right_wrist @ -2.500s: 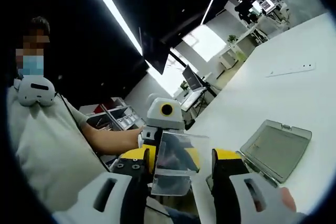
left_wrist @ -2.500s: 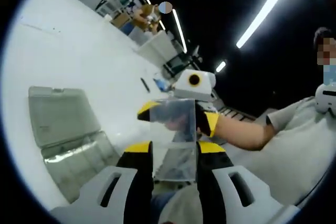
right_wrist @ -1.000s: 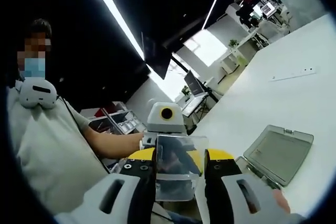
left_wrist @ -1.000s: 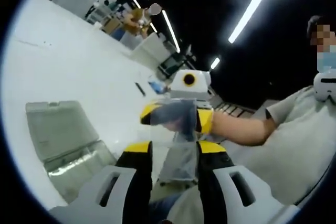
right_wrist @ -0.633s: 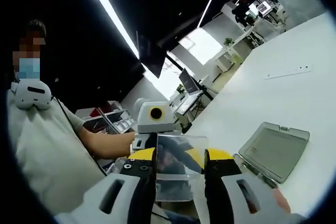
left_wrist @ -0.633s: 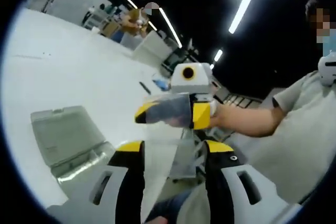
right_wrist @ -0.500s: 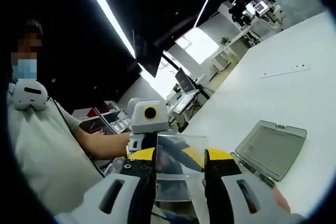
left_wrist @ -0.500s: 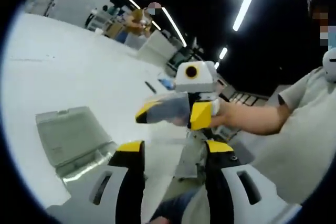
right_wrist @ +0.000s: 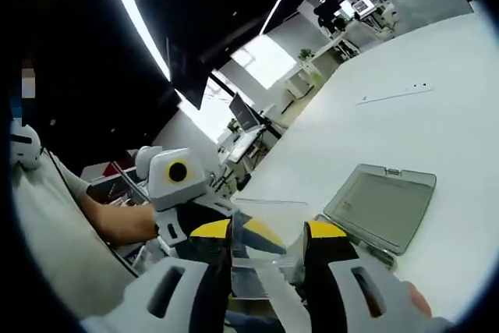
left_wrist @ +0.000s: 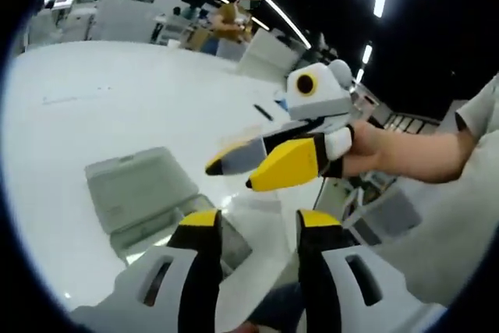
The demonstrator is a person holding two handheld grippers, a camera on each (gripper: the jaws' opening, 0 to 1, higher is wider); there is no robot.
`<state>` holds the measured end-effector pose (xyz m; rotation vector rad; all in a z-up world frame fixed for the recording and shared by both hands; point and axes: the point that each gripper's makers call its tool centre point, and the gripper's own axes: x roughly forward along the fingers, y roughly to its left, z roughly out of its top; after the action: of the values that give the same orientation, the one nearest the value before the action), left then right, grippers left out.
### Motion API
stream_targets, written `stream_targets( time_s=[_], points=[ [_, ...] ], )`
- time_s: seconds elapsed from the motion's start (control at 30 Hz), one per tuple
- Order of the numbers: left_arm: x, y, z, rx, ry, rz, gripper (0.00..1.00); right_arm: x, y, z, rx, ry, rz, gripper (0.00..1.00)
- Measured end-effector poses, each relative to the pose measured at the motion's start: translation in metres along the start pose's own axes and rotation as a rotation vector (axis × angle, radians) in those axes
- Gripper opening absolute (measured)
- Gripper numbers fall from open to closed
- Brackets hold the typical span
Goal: Insert the divider into the dual guide fixture by aligning both edges with the guide slots and pushing it downward to the bottom, including one-sided entry, uneven engagement, binding, and posture correction.
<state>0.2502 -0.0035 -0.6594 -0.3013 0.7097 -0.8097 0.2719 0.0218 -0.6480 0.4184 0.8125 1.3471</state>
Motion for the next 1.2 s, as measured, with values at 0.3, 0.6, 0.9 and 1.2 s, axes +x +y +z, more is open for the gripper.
stream_targets(
  time_s=[0.3,0.6,0.9,1.2],
  points=[
    [0.004,0.007,-0.007,0.014,0.029,0.089,0.29,0.005,-0.004,-0.005,0.030,0.002,-0.055,0.31],
    [0.007,0.016,-0.012,0.008,0.055,0.183,0.23,0.008,-0.010,-0.007,0.050,-0.001,-0.106,0.31],
    [0.007,0.025,-0.016,0.013,0.083,0.286,0.18,0.012,-0.018,-0.010,0.087,0.001,-0.171,0.31],
    [0.008,0.032,-0.021,-0.025,0.097,0.346,0.11,0.016,-0.021,-0.013,0.105,-0.001,-0.208,0.31]
  ],
)
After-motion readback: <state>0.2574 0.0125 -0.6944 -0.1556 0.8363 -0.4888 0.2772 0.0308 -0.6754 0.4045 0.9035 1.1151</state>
